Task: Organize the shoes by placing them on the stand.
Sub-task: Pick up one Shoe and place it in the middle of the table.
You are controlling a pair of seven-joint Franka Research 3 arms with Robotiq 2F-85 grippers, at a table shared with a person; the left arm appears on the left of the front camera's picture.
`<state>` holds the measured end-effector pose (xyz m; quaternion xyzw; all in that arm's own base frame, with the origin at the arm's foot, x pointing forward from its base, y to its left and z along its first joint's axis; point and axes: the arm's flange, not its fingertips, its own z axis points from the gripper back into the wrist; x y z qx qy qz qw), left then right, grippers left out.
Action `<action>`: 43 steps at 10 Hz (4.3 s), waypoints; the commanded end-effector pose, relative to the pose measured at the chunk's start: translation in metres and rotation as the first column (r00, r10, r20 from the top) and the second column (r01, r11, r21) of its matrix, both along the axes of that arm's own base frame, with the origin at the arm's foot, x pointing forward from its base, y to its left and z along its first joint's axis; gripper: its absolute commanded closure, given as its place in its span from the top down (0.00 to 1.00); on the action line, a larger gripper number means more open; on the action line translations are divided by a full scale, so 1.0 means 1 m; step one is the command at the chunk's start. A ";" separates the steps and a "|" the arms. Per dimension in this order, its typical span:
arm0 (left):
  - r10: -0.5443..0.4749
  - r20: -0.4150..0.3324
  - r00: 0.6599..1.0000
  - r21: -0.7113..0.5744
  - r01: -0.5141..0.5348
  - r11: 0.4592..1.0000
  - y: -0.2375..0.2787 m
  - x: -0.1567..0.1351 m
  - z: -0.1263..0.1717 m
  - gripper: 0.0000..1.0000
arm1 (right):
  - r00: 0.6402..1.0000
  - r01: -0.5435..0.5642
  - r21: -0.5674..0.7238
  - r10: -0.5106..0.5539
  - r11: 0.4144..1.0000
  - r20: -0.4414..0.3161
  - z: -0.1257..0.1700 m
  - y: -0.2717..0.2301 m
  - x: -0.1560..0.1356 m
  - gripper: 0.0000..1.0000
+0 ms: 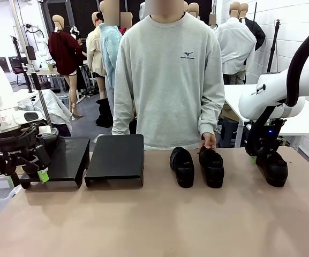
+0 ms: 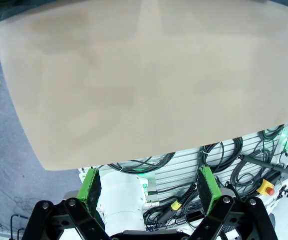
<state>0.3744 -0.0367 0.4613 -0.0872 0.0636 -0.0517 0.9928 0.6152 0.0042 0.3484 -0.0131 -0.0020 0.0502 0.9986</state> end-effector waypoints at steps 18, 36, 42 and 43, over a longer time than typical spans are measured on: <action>0.000 0.008 1.000 -0.001 0.000 1.000 0.001 -0.001 -0.001 1.00 | 0.995 0.043 -0.067 -0.036 0.997 0.097 0.033 -0.005 -0.023 0.00; 0.000 0.008 1.000 -0.001 0.000 1.000 0.001 -0.001 -0.001 1.00 | 0.973 -0.157 -0.086 0.169 0.984 0.158 0.145 0.157 -0.278 0.00; 0.000 0.008 1.000 -0.001 0.000 1.000 0.001 -0.001 -0.001 1.00 | 0.992 -0.116 0.092 0.111 0.989 0.061 0.135 0.209 -0.310 0.00; 0.000 0.008 1.000 -0.001 0.000 1.000 0.001 -0.001 -0.001 1.00 | 0.992 -0.116 0.092 0.111 0.989 0.061 0.135 0.209 -0.310 0.00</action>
